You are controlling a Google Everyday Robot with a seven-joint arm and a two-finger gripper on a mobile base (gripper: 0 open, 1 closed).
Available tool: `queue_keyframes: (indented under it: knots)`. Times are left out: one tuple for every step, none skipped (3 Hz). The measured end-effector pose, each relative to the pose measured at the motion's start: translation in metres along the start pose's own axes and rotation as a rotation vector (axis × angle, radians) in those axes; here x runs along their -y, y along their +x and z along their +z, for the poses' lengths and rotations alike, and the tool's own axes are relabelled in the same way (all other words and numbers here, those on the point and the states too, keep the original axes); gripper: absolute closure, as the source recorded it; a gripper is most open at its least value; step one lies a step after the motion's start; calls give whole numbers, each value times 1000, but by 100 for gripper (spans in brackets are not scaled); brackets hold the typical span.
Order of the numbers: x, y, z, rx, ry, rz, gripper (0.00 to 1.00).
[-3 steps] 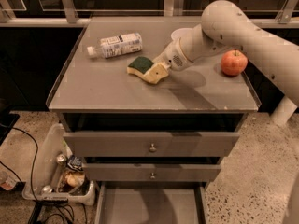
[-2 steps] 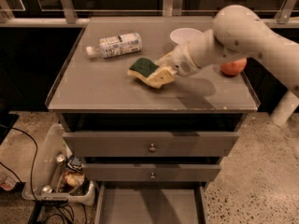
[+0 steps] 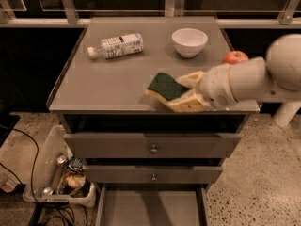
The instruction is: Place sponge into bottom drawer
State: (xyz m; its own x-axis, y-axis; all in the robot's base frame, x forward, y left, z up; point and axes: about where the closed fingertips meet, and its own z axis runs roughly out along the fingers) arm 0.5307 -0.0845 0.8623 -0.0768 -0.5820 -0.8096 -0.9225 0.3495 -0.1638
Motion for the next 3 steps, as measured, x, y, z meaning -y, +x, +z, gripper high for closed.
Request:
queue_keyframes:
  knots:
    - [-30,39,-39,-2,60,0,100]
    - [-55,95,-70,-34,104,59,100]
    - [-55,95,-70,-34,104,59,100]
